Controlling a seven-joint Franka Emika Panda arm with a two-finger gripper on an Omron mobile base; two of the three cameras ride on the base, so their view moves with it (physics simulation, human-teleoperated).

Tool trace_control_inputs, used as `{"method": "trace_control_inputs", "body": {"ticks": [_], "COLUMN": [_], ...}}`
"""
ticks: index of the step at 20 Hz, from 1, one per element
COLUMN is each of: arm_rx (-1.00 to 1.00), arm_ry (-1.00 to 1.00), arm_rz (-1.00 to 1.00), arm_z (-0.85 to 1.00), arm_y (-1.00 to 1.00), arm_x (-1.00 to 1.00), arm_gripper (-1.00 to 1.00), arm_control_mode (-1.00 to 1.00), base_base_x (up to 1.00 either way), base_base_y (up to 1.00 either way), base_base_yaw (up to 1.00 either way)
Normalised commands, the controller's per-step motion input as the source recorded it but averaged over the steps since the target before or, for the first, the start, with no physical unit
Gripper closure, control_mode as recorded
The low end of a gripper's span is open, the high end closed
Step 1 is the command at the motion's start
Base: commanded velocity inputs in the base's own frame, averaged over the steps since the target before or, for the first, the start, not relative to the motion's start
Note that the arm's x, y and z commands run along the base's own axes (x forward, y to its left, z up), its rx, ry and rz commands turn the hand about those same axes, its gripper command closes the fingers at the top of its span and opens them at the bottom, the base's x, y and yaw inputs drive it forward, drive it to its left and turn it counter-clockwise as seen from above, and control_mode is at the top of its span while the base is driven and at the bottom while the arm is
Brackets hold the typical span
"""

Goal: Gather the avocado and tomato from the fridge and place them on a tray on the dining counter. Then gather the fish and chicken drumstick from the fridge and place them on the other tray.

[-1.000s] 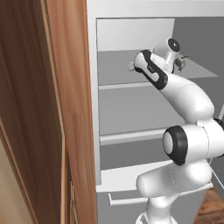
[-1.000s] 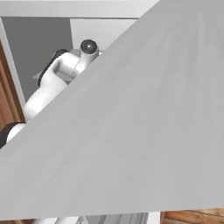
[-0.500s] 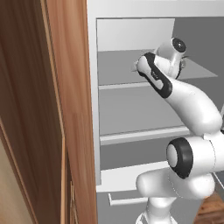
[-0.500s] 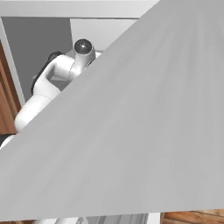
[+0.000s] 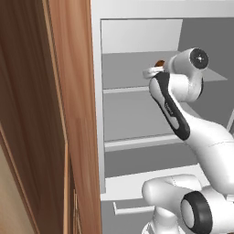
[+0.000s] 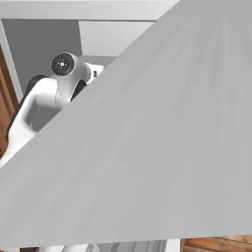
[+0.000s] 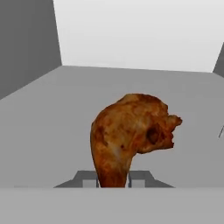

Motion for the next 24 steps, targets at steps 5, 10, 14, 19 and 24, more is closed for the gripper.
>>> {"method": "trace_control_inputs", "body": {"ticks": [5, 10, 14, 19, 24], "arm_rx": [-0.01, 0.0, 0.0, 0.0, 0.0], "arm_ry": [0.0, -0.02, -0.09, 0.04, 0.0], "arm_rz": [-0.04, 0.0, 0.0, 0.0, 0.0], "arm_z": [0.56, 0.37, 0.0, 0.0, 0.0], "arm_y": [0.0, 0.0, 0.02, 0.12, 0.14], "arm_x": [-1.0, -1.0, -1.0, -1.0, -1.0], "arm_gripper": [1.0, 1.0, 1.0, 1.0, 1.0], "arm_control_mode": [-1.0, -1.0, -1.0, -1.0, -1.0], "base_base_x": [0.0, 0.0, 0.0, 0.0, 0.0], "base_base_y": [0.0, 0.0, 0.0, 0.0, 0.0], "base_base_yaw": [0.0, 0.0, 0.0, 0.0, 0.0]}}
